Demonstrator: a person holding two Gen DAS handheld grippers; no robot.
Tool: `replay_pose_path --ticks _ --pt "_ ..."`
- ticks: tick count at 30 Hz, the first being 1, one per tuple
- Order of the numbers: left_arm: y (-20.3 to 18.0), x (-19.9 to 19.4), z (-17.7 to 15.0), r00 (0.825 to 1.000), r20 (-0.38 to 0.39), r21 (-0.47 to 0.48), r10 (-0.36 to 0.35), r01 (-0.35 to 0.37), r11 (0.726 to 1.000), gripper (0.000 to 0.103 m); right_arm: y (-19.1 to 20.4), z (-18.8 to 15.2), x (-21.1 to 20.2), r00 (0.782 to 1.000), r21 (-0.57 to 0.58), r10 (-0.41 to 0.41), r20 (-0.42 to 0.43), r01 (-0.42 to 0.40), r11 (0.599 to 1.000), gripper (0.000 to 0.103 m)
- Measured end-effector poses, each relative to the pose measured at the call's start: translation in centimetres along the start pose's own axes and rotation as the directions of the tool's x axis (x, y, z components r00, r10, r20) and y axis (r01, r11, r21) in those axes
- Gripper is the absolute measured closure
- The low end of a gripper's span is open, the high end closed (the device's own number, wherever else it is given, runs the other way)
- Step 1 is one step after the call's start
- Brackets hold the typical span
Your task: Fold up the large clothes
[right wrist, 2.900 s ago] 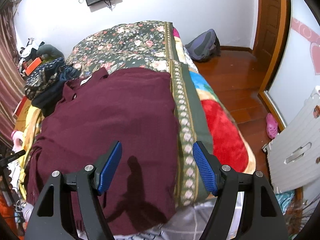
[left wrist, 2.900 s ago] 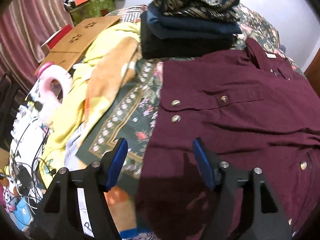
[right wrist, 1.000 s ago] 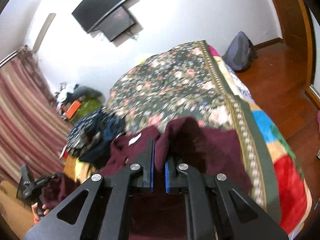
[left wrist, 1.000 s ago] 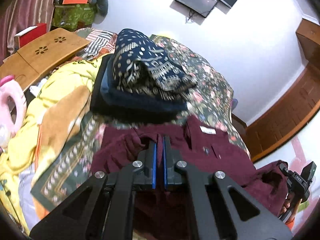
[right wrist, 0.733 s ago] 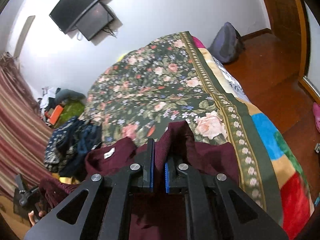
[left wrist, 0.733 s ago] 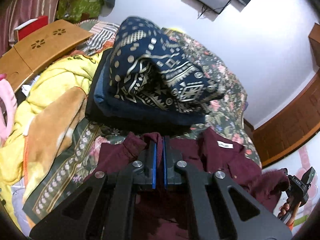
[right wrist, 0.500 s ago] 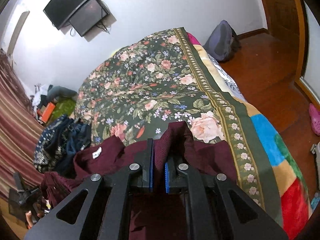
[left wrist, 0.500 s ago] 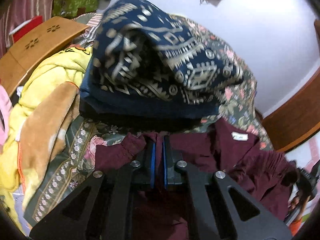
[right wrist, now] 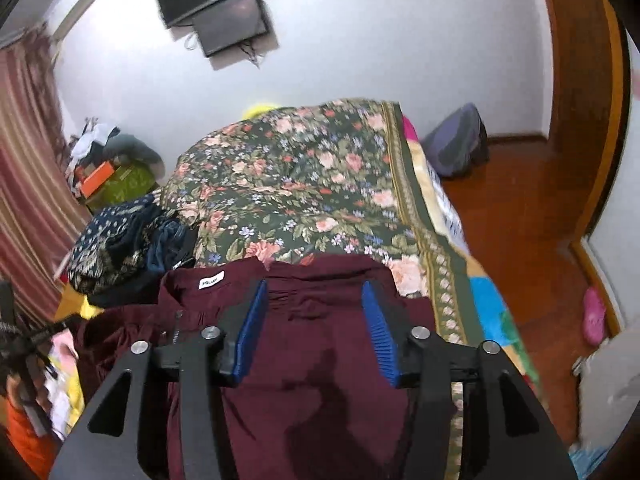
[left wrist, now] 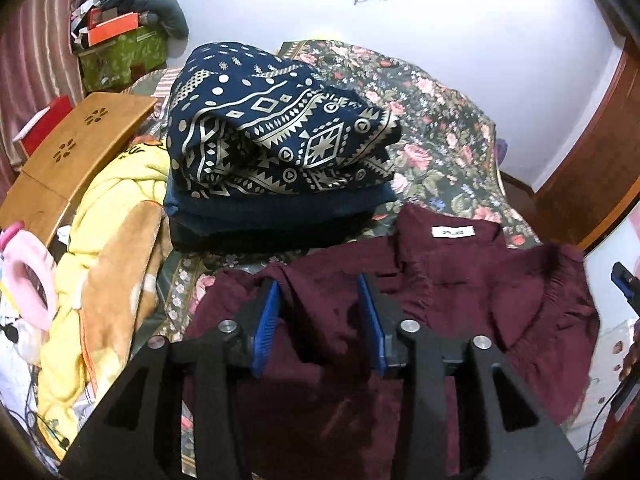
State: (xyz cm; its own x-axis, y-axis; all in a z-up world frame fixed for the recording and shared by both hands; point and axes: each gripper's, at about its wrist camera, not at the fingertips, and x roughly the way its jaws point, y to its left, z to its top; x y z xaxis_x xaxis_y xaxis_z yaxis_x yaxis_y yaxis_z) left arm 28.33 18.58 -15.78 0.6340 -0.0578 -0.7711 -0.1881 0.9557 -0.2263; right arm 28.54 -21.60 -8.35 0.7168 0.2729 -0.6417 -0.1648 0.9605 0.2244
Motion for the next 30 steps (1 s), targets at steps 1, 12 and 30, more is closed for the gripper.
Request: replay_pose_path --ticks 1,12,30 --pt "-0.2 -0.4 -0.1 1.0 0.002 0.001 -0.001 0.001 1.0 0.061 0.4 -0.1 -0.2 1.0 -0.016 -0.003 0.001 0.003 1.0 0.057" --pt "-4.3 -3.8 -1.8 0.998 0.058 0.101 -0.022 0.016 0.995 0.04 4.7 -3.3 0.4 0.997 -0.158 0.018 -0.079 -0.03 0.987 0.056" --pt "-5.2 2.0 -11.9 0.988 -0.151 0.155 0.046 -0.022 0.988 0.037 9.1 -11.0 2.0 0.97 -0.417 -0.101 -0.219 0.0 0.909 0.044"
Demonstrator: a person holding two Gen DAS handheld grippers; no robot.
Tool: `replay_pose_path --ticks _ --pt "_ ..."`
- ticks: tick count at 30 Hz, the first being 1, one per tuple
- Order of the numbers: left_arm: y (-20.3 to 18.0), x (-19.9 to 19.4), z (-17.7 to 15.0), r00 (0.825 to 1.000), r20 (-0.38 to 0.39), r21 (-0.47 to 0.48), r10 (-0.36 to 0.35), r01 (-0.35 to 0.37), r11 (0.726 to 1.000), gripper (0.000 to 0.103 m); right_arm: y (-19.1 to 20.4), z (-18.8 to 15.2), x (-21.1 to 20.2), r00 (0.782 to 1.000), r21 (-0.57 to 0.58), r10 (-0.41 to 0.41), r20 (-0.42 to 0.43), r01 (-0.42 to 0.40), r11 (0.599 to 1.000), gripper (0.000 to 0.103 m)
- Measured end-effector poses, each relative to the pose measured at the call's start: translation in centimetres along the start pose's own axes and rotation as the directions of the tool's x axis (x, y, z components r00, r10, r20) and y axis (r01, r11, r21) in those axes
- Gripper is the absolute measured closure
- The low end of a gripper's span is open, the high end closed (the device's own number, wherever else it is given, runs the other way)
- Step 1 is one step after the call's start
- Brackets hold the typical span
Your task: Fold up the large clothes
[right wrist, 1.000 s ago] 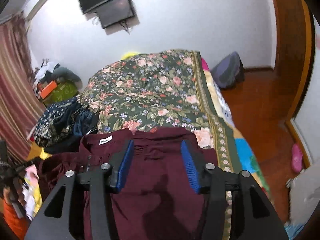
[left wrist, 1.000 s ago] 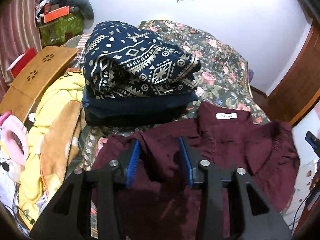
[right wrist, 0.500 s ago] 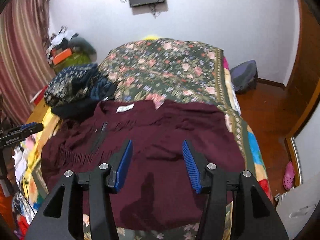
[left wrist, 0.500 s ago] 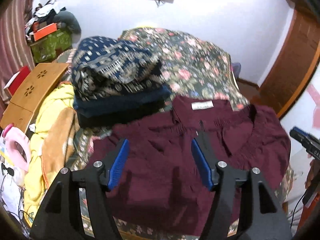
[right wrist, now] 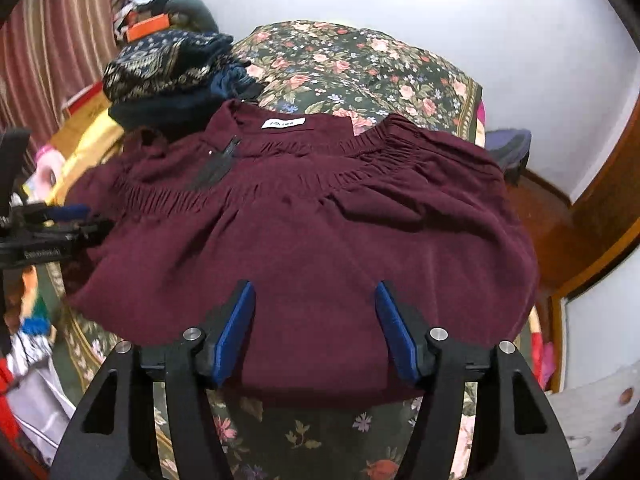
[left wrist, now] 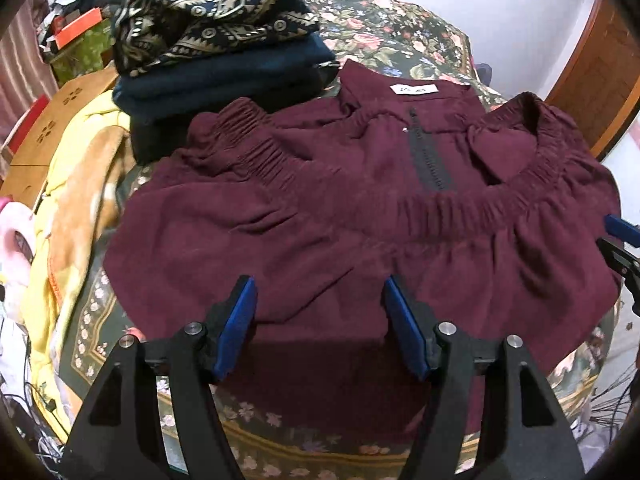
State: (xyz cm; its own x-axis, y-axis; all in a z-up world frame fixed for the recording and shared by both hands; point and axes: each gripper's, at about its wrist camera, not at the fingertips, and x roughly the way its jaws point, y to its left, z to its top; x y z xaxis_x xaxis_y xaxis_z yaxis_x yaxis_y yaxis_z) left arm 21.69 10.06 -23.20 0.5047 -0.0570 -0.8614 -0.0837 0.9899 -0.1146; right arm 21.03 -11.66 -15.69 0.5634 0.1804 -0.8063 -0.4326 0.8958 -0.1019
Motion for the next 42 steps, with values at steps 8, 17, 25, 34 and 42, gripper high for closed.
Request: replay_pose_path --ticks 8,17,25,34,42 --pt "4.6 -3.7 -1.0 0.994 0.068 -0.118 0.086 -0.078 0.99 0.034 0.8 1.3 -1.4 0.998 -0.005 0.018 0.057 -0.018 1.0 0.044" --pt "11.9 -0.7 -3.5 0.994 -0.011 -0.477 -0.11 0.092 0.874 0.03 2.0 1.6 -1.2 0.994 0.007 0.083 0.071 -0.084 0.996 0.044" --pt "12.3 4.9 -3.5 0.925 0.0 -0.613 -0.381 0.301 0.731 0.03 1.2 1.1 0.3 0.996 0.035 0.087 0.014 -0.087 0.996 0.044" --pt "14.1 8.8 -2.0 0.903 0.136 -0.698 -0.407 0.379 0.607 0.022 -1.7 1.7 -0.1 0.997 0.126 0.076 0.016 -0.078 0.989 0.044" --pt "9.9 3.7 2.1 0.979 0.127 -0.481 -0.16 0.202 0.853 0.078 -1.6 3.2 -0.5 0.997 0.108 0.067 0.03 -0.07 0.992 0.044"
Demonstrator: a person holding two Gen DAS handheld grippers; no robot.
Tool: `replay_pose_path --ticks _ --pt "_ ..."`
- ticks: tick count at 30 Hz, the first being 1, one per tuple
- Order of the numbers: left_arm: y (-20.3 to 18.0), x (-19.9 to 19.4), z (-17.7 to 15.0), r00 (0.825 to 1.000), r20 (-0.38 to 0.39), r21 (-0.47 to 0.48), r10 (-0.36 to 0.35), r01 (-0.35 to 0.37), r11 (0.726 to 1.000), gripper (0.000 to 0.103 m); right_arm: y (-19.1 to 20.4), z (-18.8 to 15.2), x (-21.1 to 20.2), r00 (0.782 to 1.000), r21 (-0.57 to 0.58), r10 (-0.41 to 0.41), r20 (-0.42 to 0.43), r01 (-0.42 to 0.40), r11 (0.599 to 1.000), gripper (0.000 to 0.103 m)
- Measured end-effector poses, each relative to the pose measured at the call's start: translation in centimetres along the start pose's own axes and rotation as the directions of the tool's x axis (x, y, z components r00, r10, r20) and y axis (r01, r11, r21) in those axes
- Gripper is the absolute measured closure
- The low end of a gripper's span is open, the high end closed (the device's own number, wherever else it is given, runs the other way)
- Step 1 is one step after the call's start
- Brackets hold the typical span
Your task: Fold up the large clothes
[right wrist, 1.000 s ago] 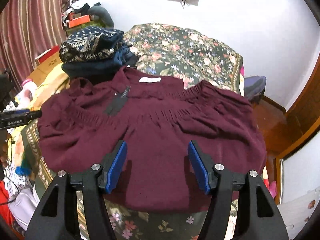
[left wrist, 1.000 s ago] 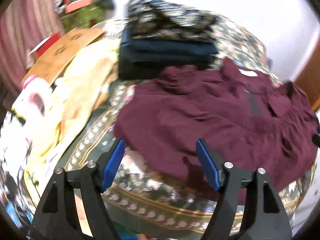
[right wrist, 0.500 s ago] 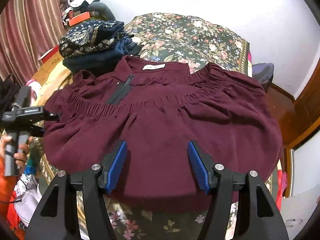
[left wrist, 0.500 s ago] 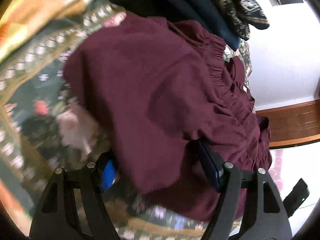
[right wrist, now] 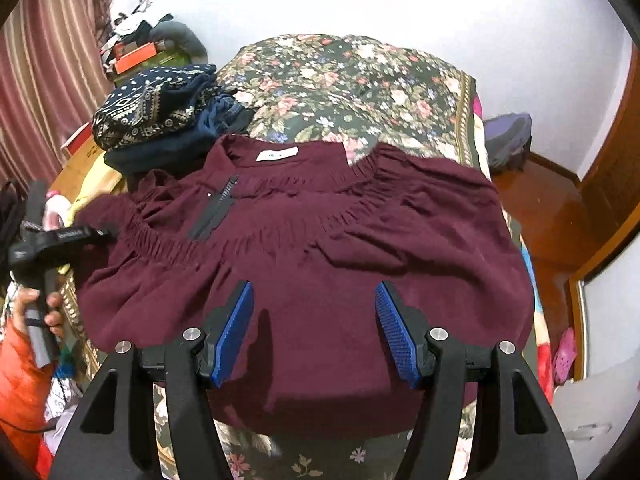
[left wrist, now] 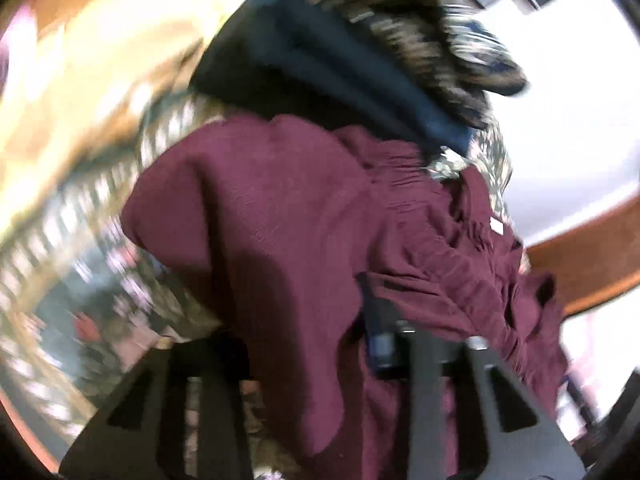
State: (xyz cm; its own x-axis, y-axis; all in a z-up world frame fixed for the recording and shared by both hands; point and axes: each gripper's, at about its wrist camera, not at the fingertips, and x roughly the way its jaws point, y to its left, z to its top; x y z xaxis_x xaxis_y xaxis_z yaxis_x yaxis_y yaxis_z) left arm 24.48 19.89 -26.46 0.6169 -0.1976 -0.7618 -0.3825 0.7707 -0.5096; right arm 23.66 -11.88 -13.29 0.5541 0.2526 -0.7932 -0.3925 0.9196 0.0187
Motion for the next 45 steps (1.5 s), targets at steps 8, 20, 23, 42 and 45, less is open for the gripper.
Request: replay_pose_path --ticks 8,20,23,42,45 --pt "-7.6 -11.1 0.8 0.968 0.248 0.238 -0.046 -0.015 0.971 0.086 4.3 1.3 1.6 0.994 -0.076 0.102 -0.038 -0.105 0.992 0.044" --pt "-15.1 -17.4 1.0 0.9 0.436 0.375 0.015 -0.197 0.906 0.087 10.3 0.6 7.3 0.921 -0.035 0.341 -0.19 -0.353 0.935 0.044" --pt "-17.4 -16.9 0.2 0.892 0.451 0.418 0.014 -0.226 0.88 0.087 8.1 1.1 5.1 0.937 -0.03 0.33 -0.117 -0.335 0.942 0.044" --pt "-29.0 -1.6 -12.5 0.988 -0.108 0.742 -0.114 0.156 0.652 0.081 -9.4 -3.1 -4.0 0.995 0.242 -0.018 0.101 -0.007 0.97 0.044" --pt "-29.0 -2.5 -13.0 0.991 -0.083 0.767 -0.109 0.133 0.628 0.069 -8.9 -3.7 -5.1 0.995 0.227 -0.028 0.096 0.006 0.974 0.044"
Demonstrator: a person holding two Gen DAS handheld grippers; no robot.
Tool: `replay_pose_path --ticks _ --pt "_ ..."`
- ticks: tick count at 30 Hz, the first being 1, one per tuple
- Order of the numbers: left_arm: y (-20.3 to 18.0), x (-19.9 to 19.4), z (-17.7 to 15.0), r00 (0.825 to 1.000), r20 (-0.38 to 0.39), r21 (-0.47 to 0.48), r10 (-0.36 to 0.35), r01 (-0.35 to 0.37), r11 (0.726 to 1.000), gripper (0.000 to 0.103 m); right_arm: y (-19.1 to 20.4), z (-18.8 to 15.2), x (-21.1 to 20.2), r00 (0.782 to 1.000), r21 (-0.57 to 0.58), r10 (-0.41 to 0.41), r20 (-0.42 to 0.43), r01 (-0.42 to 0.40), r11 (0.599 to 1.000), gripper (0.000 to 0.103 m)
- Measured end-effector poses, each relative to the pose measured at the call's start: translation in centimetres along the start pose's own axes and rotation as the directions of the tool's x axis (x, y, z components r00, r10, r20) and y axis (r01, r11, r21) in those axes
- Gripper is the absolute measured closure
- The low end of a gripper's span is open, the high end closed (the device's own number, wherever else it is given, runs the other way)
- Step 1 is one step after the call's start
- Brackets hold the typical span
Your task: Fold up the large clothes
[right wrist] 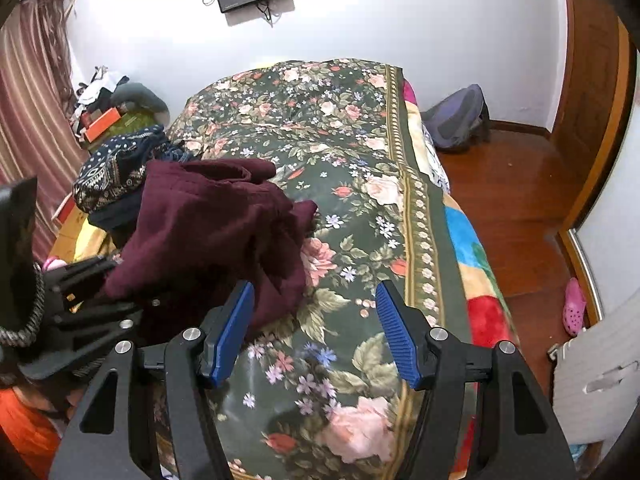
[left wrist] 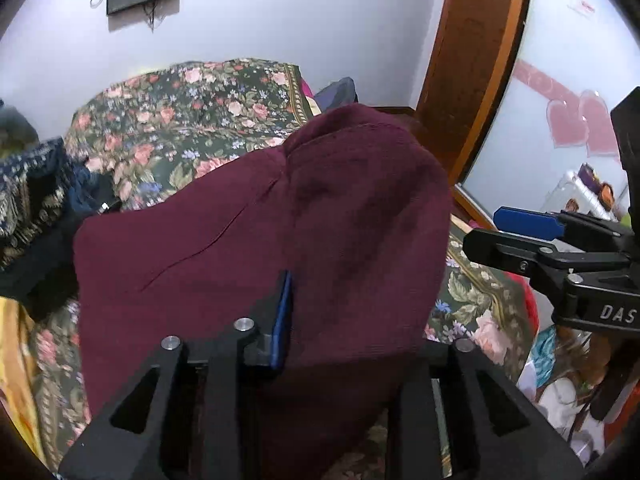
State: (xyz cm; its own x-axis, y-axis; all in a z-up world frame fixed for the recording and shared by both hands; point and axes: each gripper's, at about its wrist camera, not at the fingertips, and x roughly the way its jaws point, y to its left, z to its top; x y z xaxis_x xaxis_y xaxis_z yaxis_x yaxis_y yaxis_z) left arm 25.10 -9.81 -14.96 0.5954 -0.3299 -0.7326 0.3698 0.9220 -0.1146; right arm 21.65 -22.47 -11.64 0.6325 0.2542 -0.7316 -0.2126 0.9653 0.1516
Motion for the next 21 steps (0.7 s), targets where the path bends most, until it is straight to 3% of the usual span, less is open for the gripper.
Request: replay_pose_path --ticks 2,3,5,7,9,11,15,18,21 --pt "0.1 -0.6 0.2 0.999 -0.011 -0.012 -0.044 0.044 0.999 0.059 0.3 0.2 -0.5 1.0 -0.018 0.0 0.007 0.0 1.0 0.044" --pt "0.1 -1.1 0.3 0.998 -0.013 -0.019 -0.061 0.061 0.998 0.049 0.5 0.2 -0.7 1.0 -0.028 0.002 0.016 -0.002 1.0 0.044" --pt "0.4 -2.3 0.2 0.998 -0.008 -0.019 -0.061 0.06 0.998 0.035 1.3 0.6 -1.6 0.998 -0.046 0.018 0.056 -0.016 0.999 0.044" --pt "0.1 -3.7 -0.3 0.999 0.029 -0.002 -0.041 0.041 0.999 0.034 2.0 0.9 -2.3 0.995 -0.053 0.046 0.092 -0.042 0.998 0.044" --pt "0.6 -5.4 -0.9 0.998 0.063 0.004 0.014 -0.015 1.0 0.019 2.7 1.4 -2.2 0.991 -0.069 0.075 0.108 -0.068 0.995 0.044" --pt "1.7 -6.7 -1.2 0.993 0.098 -0.016 0.065 -0.064 0.998 0.012 4.2 2.1 -2.1 0.987 -0.101 0.11 0.12 -0.098 0.99 0.044" --pt "5.4 -9.3 -1.7 0.969 0.144 -0.089 0.2 -0.189 0.978 0.009 7.0 3.6 -1.0 0.98 -0.152 0.174 0.102 -0.157 0.976 0.044" --pt "8.5 -9.7 -2.1 0.95 0.129 -0.167 0.286 -0.263 0.95 0.009 8.2 4.4 -0.2 0.971 -0.142 0.223 0.091 -0.209 0.967 0.044" --pt "11.2 -9.8 -3.0 0.946 0.112 -0.266 0.305 -0.267 0.926 0.009 9.4 5.2 1.1 0.974 -0.171 0.207 0.09 -0.19 0.967 0.044"
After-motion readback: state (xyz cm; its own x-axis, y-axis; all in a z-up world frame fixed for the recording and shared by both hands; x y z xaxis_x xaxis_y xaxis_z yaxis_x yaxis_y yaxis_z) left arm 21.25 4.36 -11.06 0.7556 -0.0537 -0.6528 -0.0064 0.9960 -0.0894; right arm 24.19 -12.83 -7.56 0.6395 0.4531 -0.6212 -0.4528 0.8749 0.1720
